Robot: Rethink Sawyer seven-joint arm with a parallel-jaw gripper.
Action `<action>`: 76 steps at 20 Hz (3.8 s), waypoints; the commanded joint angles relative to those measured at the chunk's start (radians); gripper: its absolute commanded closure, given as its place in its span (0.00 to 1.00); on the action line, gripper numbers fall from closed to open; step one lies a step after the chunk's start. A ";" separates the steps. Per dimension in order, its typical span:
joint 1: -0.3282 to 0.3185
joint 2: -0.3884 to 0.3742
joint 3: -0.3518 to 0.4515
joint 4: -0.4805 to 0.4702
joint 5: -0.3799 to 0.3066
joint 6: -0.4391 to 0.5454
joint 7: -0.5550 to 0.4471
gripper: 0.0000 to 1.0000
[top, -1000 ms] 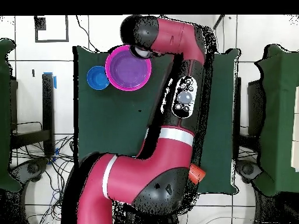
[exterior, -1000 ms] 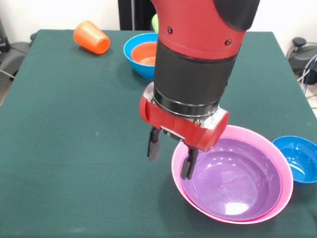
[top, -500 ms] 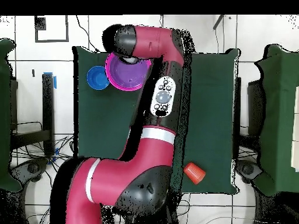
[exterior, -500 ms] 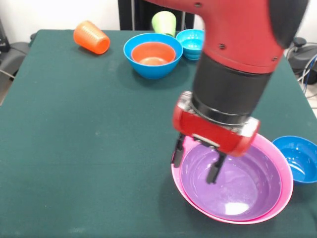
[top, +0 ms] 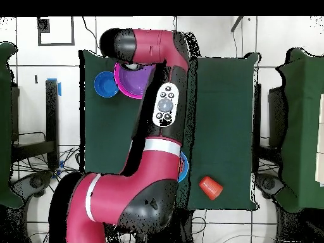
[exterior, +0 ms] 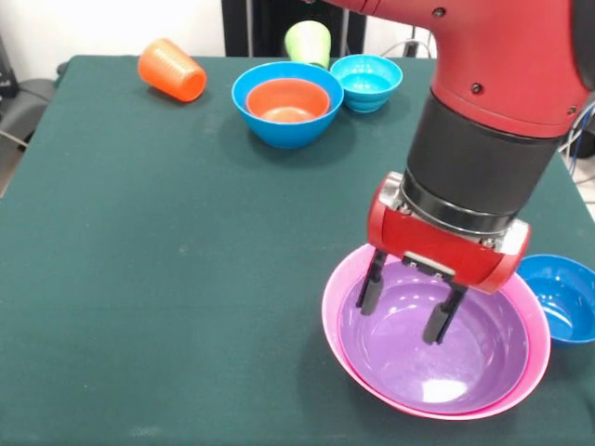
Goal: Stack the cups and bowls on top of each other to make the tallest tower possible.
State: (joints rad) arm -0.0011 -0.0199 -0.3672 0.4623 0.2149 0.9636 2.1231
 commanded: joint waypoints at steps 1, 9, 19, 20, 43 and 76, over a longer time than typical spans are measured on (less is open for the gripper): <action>-0.067 0.103 0.154 -0.029 -0.016 -0.015 -0.179 0.00; -0.093 0.211 0.133 -0.169 -0.054 -0.020 -0.324 0.00; -0.062 0.179 0.118 -0.168 -0.135 -0.167 -0.581 0.00; -0.064 0.184 0.123 -0.177 -0.122 -0.136 -0.582 0.00; -0.017 0.064 0.092 -0.057 -0.050 0.064 -0.485 0.00; 0.039 -0.115 0.112 0.299 -0.096 -0.072 -0.345 0.00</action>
State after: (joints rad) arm 0.0146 -0.1237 -0.3627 0.5849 0.1752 0.9207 1.7999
